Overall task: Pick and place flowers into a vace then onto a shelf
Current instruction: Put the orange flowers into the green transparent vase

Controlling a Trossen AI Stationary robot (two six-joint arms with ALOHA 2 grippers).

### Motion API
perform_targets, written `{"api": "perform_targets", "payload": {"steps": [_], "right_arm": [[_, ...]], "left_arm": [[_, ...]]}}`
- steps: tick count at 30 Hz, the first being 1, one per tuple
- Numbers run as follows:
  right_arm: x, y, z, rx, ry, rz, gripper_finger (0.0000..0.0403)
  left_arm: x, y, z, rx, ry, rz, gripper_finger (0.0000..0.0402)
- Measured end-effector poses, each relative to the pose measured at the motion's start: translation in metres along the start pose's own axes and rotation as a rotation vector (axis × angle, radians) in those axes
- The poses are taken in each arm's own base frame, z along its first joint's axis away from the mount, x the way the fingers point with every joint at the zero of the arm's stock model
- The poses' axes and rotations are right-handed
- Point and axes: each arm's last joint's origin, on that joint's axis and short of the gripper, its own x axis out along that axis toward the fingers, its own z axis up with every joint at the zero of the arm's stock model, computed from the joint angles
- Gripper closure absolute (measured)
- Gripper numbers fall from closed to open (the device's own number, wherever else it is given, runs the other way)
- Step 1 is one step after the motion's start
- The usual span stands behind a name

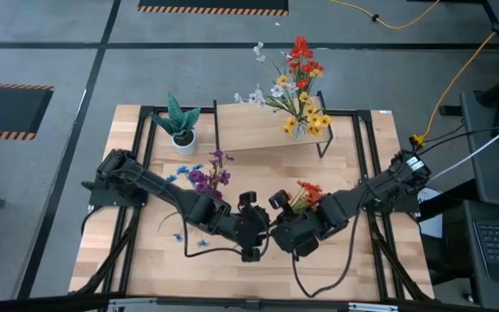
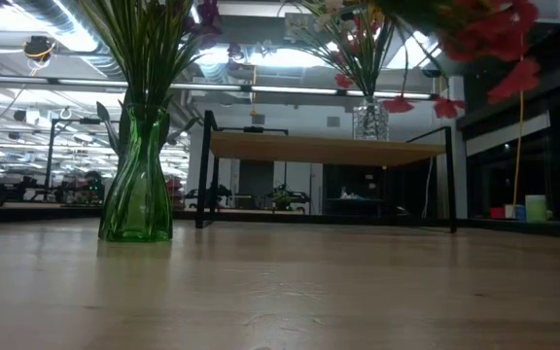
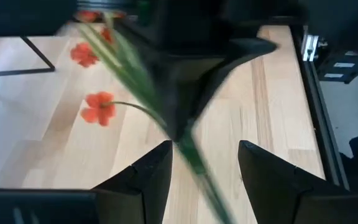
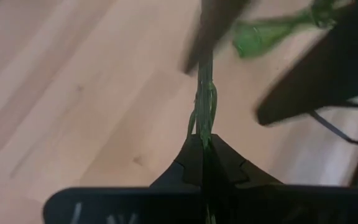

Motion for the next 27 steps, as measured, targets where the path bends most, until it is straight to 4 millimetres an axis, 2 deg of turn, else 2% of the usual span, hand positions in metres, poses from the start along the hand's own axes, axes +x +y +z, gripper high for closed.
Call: {"api": "perform_targets", "payload": {"steps": [7, 17, 27], "right_arm": [[0.005, -0.014, -0.005, 0.013, 0.025, -0.016, 0.0401], [0.006, -0.019, -0.008, -0.009, 0.049, -0.016, 0.0401], [0.005, -0.020, -0.007, -0.006, 0.035, -0.020, 0.0401]], "left_arm": [[0.007, 0.015, 0.004, 0.018, 0.021, -0.003, 0.0224], [0.014, 0.038, 0.001, 0.026, 0.115, 0.043, 0.0224], [0.014, 0.040, 0.002, 0.023, 0.116, 0.046, 0.0224]]}}
